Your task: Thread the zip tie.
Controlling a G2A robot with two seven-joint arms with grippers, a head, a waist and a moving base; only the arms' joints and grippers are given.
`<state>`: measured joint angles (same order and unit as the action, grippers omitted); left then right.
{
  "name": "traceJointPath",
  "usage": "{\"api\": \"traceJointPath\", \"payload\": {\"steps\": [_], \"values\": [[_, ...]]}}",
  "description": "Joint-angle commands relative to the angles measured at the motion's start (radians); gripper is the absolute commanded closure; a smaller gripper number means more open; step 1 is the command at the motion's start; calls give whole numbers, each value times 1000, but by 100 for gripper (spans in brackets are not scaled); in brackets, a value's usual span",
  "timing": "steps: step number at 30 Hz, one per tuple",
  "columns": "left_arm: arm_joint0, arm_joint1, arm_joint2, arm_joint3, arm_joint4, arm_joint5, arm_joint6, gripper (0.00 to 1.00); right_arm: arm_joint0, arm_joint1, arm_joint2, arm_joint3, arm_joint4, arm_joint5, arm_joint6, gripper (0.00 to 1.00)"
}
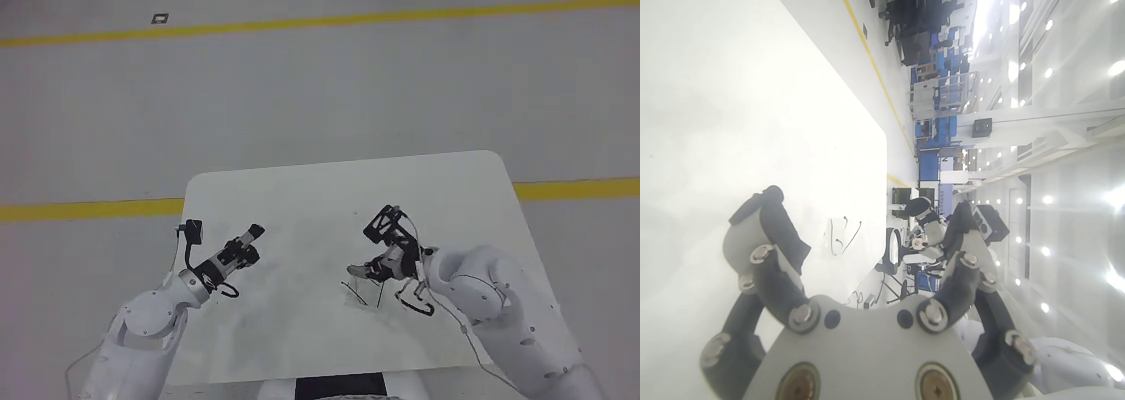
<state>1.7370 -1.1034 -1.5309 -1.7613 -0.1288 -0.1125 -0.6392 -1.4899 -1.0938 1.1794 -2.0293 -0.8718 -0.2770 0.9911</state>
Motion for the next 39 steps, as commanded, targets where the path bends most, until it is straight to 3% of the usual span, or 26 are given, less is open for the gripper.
{"api": "traceJointPath", "payload": {"steps": [1,5,16,18,28,37,39], "values": [[0,0,0,0,0,0,0,0,31,-2,-32,8,9,3,65,0],[0,0,0,0,0,0,0,0,87,-5,-104,26,30,-29,199,0],[0,0,0,0,0,0,0,0,95,-5,-105,27,30,-23,198,0],[0,0,0,0,0,0,0,0,94,-6,-138,44,5,-32,222,0],[0,0,0,0,0,0,0,0,196,-32,-284,121,-1,101,346,0],[0,0,0,0,0,0,0,0,196,-32,-284,121,-1,101,346,0],[0,0,0,0,0,0,0,0,191,-35,-303,160,9,107,340,0]]}}
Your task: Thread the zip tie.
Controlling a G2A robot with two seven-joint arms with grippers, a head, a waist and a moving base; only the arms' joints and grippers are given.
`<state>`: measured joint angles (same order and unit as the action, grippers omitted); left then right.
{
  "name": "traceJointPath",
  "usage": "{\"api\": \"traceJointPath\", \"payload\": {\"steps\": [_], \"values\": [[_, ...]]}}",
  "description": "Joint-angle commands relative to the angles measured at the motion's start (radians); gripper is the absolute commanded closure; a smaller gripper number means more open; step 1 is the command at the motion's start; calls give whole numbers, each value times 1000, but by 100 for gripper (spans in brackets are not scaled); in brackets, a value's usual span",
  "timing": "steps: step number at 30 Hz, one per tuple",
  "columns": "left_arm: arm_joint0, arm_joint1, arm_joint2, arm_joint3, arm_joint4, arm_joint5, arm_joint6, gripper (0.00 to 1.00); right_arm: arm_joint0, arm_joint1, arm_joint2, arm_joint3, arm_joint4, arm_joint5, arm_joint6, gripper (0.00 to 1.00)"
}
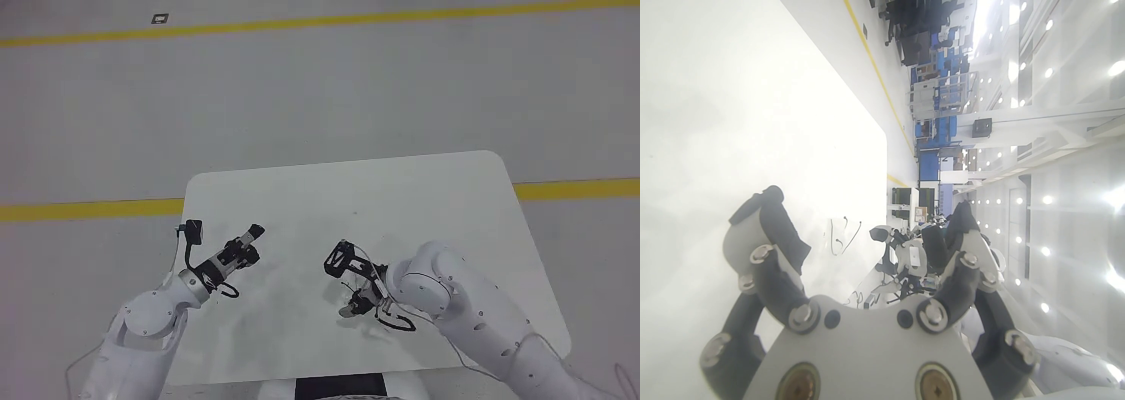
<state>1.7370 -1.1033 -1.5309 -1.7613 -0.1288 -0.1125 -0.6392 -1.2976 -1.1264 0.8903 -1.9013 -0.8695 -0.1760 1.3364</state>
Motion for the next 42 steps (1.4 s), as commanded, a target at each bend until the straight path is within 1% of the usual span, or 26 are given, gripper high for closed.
{"api": "traceJointPath", "payload": {"steps": [1,3,5,13,15,19,20,22,31,34,38,39,40,42], "values": [[0,0,0,0,0,0,0,0,3,-4,-20,44,21,14,-6,0],[0,0,0,0,0,0,0,0,17,-8,-31,64,50,20,-6,0],[0,0,0,0,0,0,0,0,27,-10,-36,71,66,14,-8,0],[0,0,0,0,0,0,0,0,27,-10,-36,71,66,14,-8,0],[0,0,0,0,0,0,0,0,23,-11,-45,81,48,15,-33,0],[0,0,0,0,0,0,0,0,28,-12,-54,94,38,41,-40,0],[0,0,0,0,0,0,0,0,29,-12,-54,94,38,47,-40,6],[0,0,0,0,0,0,0,0,32,-11,-53,93,39,55,-42,0],[0,0,0,0,0,0,0,0,31,-11,-52,92,53,50,-50,0],[0,0,0,0,0,0,0,0,23,-11,-57,101,45,55,-77,0],[0,0,0,0,0,0,0,0,27,-9,-58,101,36,70,-66,0],[0,0,0,0,0,0,0,0,28,-9,-58,100,32,74,-63,4],[0,0,0,0,0,0,0,0,29,-9,-58,99,29,76,-61,51],[0,0,0,0,0,0,0,0,28,-7,-58,97,24,79,-59,62]]}}
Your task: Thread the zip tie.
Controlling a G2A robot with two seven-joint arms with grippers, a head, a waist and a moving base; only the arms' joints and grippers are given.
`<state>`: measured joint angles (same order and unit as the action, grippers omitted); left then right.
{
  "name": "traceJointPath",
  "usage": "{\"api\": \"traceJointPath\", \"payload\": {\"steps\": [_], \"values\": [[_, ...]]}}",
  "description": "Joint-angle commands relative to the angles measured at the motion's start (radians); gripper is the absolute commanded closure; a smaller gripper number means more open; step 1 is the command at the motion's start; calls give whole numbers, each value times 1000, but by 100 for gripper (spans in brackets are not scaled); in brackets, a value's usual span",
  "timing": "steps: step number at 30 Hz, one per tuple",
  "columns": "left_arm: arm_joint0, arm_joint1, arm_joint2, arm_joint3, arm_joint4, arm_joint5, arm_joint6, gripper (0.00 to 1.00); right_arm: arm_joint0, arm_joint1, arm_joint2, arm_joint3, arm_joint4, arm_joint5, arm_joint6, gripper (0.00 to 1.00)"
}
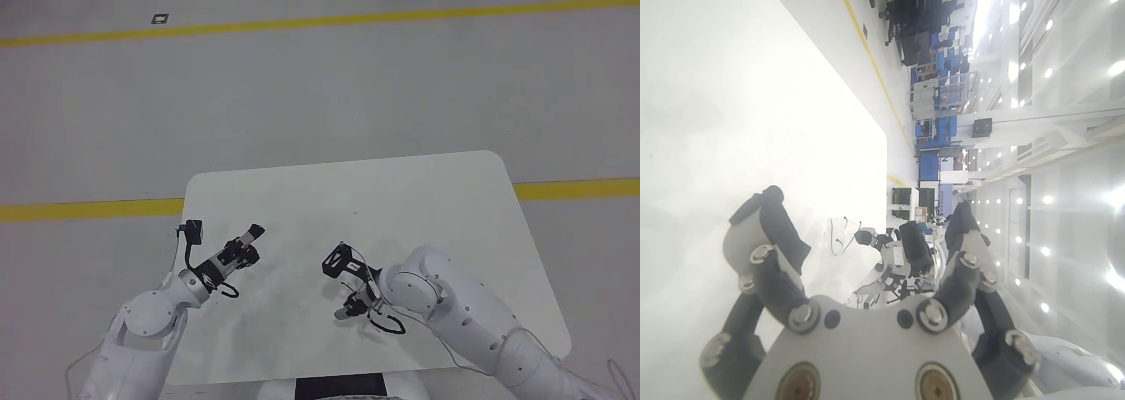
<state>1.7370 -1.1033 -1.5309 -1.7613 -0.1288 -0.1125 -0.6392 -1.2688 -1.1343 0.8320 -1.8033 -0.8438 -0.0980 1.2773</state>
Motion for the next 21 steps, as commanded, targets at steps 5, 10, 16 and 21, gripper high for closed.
{"api": "traceJointPath", "payload": {"steps": [5,10,16,21], "values": [[0,0,0,0,0,0,0,0,-7,5,6,-1,-9,5,-1,73],[0,0,0,0,0,0,0,0,-18,11,19,0,-9,5,-11,74],[0,0,0,0,0,0,0,0,-30,16,30,4,-7,5,-26,75],[0,0,0,0,0,0,0,0,-34,18,32,11,-5,3,-42,74]]}}
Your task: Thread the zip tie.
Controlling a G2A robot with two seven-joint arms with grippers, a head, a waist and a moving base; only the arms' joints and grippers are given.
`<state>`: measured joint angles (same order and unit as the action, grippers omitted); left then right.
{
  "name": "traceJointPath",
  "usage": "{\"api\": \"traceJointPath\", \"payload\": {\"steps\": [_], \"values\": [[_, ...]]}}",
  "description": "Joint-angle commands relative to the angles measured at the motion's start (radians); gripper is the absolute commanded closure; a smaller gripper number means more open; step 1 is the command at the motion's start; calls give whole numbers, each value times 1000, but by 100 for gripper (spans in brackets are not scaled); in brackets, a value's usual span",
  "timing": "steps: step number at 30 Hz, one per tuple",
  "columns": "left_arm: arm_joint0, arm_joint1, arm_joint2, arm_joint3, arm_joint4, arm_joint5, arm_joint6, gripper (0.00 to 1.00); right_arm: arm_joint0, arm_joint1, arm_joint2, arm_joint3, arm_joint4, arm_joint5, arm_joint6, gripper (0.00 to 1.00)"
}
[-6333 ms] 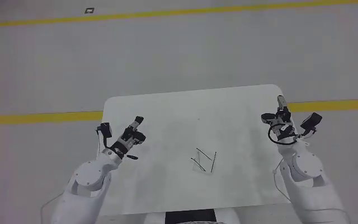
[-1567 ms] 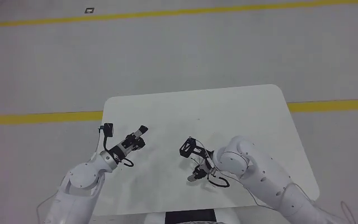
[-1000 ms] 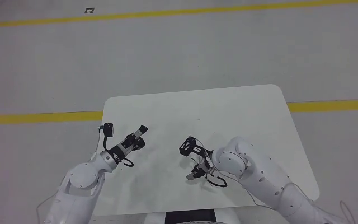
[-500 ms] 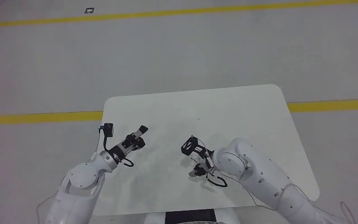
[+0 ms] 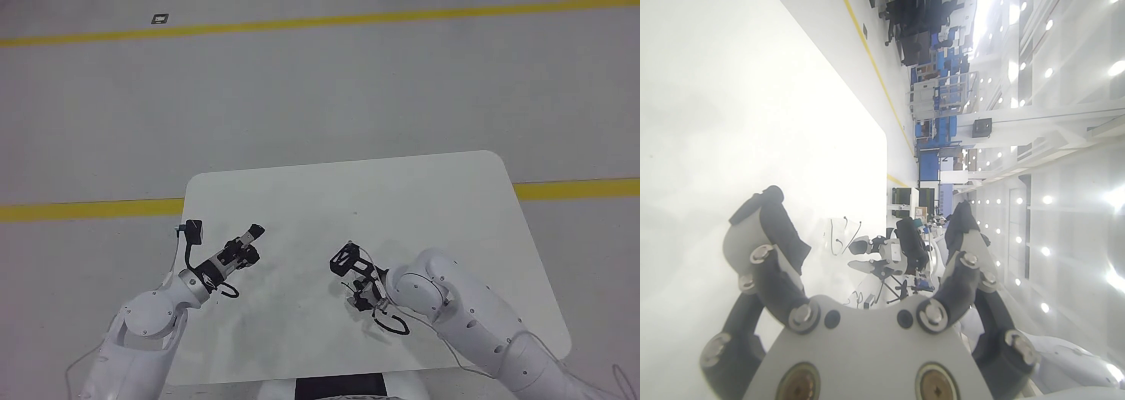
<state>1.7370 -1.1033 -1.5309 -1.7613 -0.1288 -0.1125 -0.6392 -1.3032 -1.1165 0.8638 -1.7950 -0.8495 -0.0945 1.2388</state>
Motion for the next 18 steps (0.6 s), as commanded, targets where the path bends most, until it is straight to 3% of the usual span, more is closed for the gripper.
{"api": "traceJointPath", "payload": {"steps": [1,12,18], "values": [[0,0,0,0,0,0,0,0,0,0,0,8,3,1,-9,73],[0,0,0,0,0,0,0,0,1,-2,-3,42,-16,43,-65,76],[0,0,0,0,0,0,0,0,1,-1,-1,47,-22,49,-81,84]]}}
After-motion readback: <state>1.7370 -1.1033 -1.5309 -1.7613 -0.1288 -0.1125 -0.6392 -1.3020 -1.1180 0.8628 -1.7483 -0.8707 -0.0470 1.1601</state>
